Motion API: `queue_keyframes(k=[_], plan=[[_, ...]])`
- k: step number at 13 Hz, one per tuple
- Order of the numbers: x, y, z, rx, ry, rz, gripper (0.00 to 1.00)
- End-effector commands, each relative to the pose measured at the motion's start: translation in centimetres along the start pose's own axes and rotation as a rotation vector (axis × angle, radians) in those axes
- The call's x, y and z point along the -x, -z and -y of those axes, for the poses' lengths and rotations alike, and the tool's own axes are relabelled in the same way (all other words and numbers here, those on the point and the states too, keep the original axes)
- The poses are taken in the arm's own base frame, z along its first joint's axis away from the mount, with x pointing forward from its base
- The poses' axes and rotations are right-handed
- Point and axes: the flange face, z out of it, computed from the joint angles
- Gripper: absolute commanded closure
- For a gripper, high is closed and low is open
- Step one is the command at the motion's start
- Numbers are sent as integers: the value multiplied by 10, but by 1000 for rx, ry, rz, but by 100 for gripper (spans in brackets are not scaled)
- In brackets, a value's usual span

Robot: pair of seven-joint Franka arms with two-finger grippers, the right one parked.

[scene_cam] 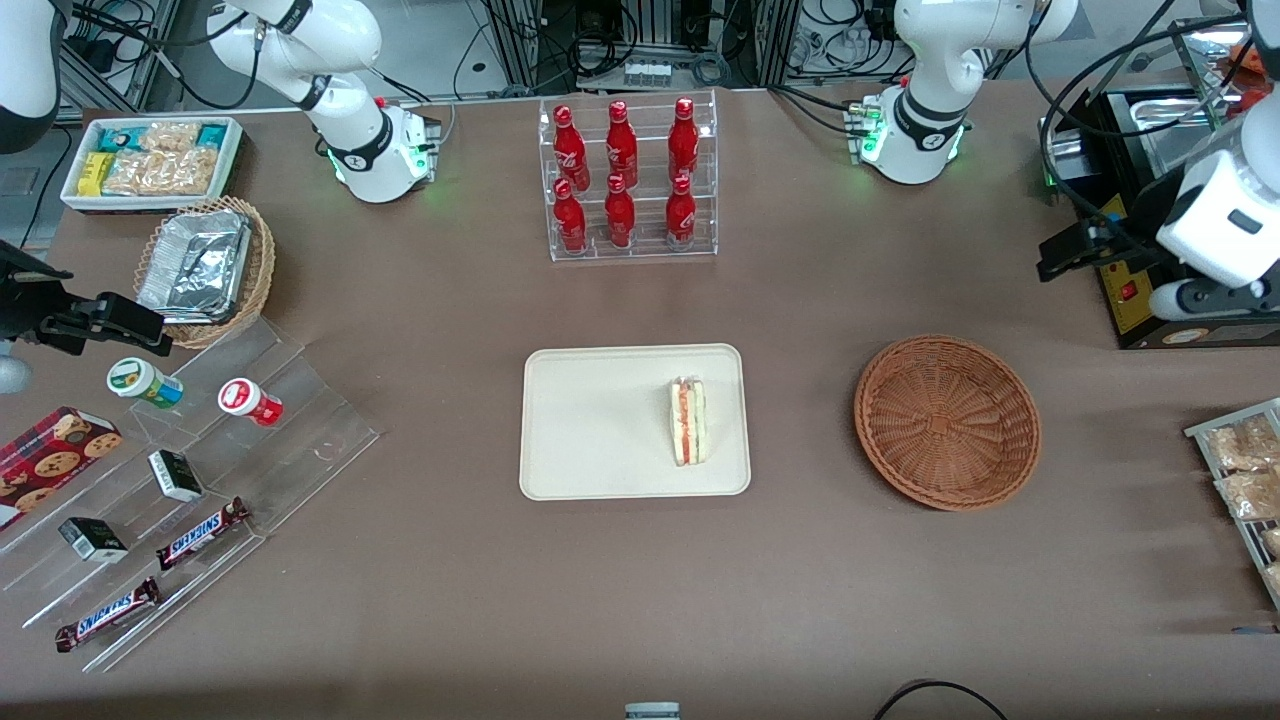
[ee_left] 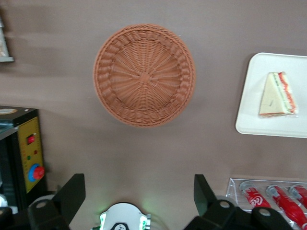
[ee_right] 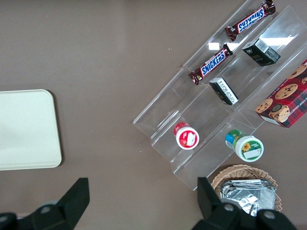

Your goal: Place sandwich from basket to tray

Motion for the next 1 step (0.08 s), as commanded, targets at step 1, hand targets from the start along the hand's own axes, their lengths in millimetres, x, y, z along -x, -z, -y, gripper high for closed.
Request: queue_keyframes(k=[1], plan=[[6, -15, -3, -85, -26, 11, 0]])
